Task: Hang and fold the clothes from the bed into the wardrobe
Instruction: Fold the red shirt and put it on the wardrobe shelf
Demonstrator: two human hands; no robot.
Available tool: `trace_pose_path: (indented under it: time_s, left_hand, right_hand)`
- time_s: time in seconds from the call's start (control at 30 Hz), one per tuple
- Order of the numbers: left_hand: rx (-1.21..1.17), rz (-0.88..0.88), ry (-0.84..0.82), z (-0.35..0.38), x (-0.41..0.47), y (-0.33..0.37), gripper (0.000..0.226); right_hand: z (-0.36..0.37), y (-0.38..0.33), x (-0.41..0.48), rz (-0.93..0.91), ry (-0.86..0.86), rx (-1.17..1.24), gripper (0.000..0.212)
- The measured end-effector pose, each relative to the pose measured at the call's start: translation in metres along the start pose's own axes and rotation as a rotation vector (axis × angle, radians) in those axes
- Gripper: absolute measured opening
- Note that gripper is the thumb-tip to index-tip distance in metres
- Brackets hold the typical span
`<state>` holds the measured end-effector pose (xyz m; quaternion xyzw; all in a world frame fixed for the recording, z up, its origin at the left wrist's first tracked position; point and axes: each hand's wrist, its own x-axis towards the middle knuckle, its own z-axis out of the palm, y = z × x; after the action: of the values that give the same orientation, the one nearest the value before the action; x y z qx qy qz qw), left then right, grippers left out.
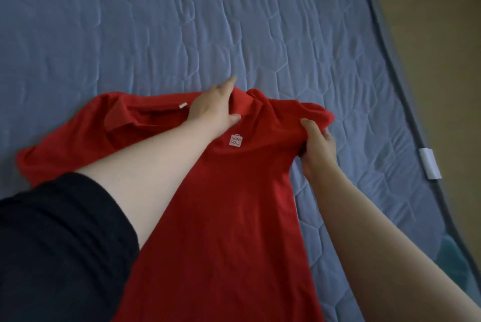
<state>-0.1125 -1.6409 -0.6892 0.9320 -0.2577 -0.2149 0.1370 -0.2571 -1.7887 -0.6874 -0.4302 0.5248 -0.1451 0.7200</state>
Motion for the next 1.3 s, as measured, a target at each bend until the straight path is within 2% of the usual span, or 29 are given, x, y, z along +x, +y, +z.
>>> trace_pose_path:
  time_s: [0.07, 0.1, 0.17, 0.27, 0.4, 0.43, 0.57, 0.67, 0.73, 0.83, 0.87, 0.93, 1.0, 1.1, 1.17, 1.27, 1.3]
  left_hand:
    - [0.011, 0.020, 0.060, -0.009, 0.007, 0.001, 0.038]
    - [-0.059, -0.012, 0.101, -0.012, 0.009, 0.000, 0.024]
    - [-0.302, -0.144, 0.230, -0.017, 0.015, -0.001, 0.015]
    - [-0.525, -0.254, 0.359, -0.018, 0.015, -0.005, 0.016]
    - [-0.658, -0.278, 0.305, 0.004, 0.008, -0.013, 0.012]
    - [-0.637, -0.271, 0.272, 0.008, 0.007, -0.013, 0.015]
    - [-0.491, -0.172, 0.221, 0.014, 0.002, -0.011, 0.053]
    - [-0.490, -0.135, 0.230, 0.014, -0.002, -0.010, 0.059]
    - [-0.479, -0.128, 0.188, 0.015, -0.004, -0.009, 0.065]
    - [-0.473, -0.105, 0.132, 0.015, -0.008, -0.005, 0.069]
    - [-0.474, -0.096, 0.118, 0.015, -0.008, -0.003, 0.069]
    - [-0.474, -0.094, 0.085, 0.016, -0.010, -0.001, 0.068]
    - [-0.444, -0.123, 0.084, 0.018, -0.014, 0.004, 0.061]
    - [-0.270, -0.107, 0.268, 0.019, -0.023, 0.013, 0.043]
    - [-0.218, -0.019, 0.372, 0.019, -0.031, 0.019, 0.030]
    - [-0.296, 0.093, 0.336, 0.032, -0.042, 0.030, 0.022]
    - [-0.325, 0.122, 0.281, 0.040, -0.046, 0.034, 0.022]
  right_hand:
    - [-0.007, -0.006, -0.002, -0.057, 0.006, 0.006, 0.009]
    - [-0.010, -0.009, -0.004, -0.075, 0.024, 0.017, 0.012]
    - [-0.014, -0.015, -0.004, -0.087, 0.070, 0.061, 0.017]
    - [-0.013, -0.020, -0.003, -0.103, 0.100, 0.094, 0.023]
    - [-0.010, -0.018, 0.002, -0.140, 0.125, 0.103, 0.025]
    - [-0.011, -0.017, 0.004, -0.129, 0.106, 0.083, 0.025]
    - [-0.021, -0.013, 0.007, -0.003, -0.078, -0.137, 0.024]
    - [-0.028, -0.012, 0.004, 0.000, -0.103, -0.272, 0.033]
    - [-0.030, -0.015, 0.003, -0.113, -0.071, -0.298, 0.024]
    - [-0.037, -0.024, 0.004, -0.434, 0.248, -0.370, 0.007]
    - [-0.041, -0.027, 0.003, -0.510, 0.317, -0.415, 0.007]
    - [-0.045, -0.024, 0.001, -0.560, 0.321, -0.491, 0.007]
    - [-0.051, -0.012, 0.000, -0.465, 0.273, -0.513, 0.020]
    - [-0.065, 0.003, 0.000, -0.228, 0.138, -0.492, 0.042]
    - [-0.076, 0.010, 0.000, -0.227, 0.108, -0.608, 0.035]
    - [-0.081, 0.013, -0.004, -0.370, 0.400, -0.743, 0.028]
    - [-0.080, 0.012, -0.005, -0.421, 0.425, -0.748, 0.025]
